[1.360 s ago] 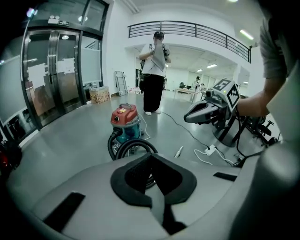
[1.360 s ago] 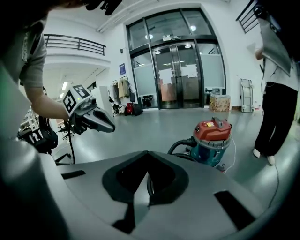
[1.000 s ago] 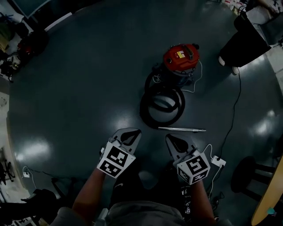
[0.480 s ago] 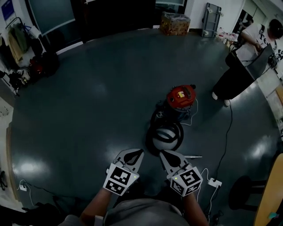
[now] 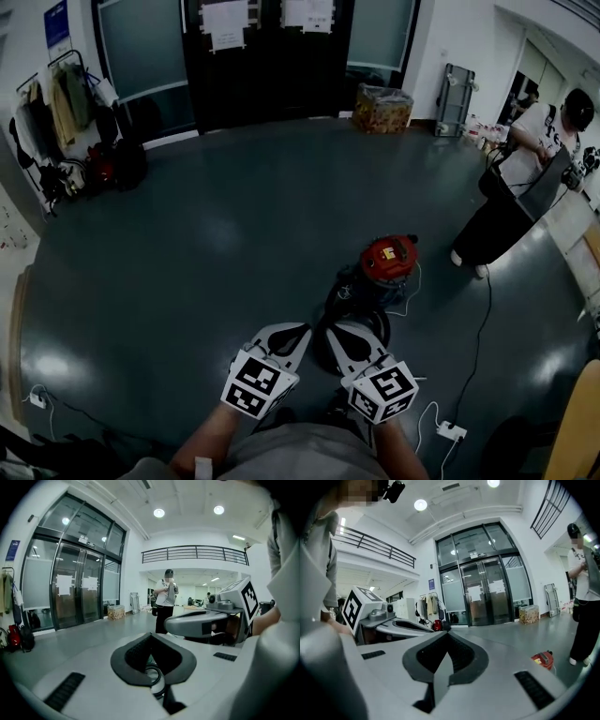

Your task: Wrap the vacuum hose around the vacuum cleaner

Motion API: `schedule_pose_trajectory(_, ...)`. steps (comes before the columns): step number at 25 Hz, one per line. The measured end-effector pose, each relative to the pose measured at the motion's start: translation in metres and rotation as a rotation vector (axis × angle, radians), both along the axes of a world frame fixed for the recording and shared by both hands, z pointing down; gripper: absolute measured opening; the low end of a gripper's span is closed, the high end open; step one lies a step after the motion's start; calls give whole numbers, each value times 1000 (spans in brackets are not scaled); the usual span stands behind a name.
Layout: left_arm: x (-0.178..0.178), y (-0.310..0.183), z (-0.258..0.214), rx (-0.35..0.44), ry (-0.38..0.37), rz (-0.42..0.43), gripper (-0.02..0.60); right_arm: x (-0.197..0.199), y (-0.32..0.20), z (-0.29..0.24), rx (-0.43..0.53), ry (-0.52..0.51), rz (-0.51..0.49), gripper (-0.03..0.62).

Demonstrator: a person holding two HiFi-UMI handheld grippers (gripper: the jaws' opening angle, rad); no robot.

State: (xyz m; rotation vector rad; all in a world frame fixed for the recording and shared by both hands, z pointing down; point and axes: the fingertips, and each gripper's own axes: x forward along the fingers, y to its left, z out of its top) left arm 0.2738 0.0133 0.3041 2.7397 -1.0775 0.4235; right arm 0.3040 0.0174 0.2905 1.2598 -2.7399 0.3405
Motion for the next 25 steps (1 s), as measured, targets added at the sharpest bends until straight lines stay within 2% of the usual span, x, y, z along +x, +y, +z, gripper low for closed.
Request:
schedule_pose_trajectory(5, 0, -4, -27, 69, 8, -59, 8, -4, -12, -34, 63, -85, -63, 5)
schedule_pose_trajectory(10, -5, -10, -45, 120, 13, -126, 8, -6, -21, -53, 105, -107, -119, 5)
schedule_pose_trajectory(17, -26, -9, -55, 131, 11, -186, 8, -31, -22, -68, 130, -87, -178, 5)
schedule_pose_trajectory(25, -39, -4, -59, 135, 14, -194, 8, -46, -22, -68, 126, -74, -188, 5)
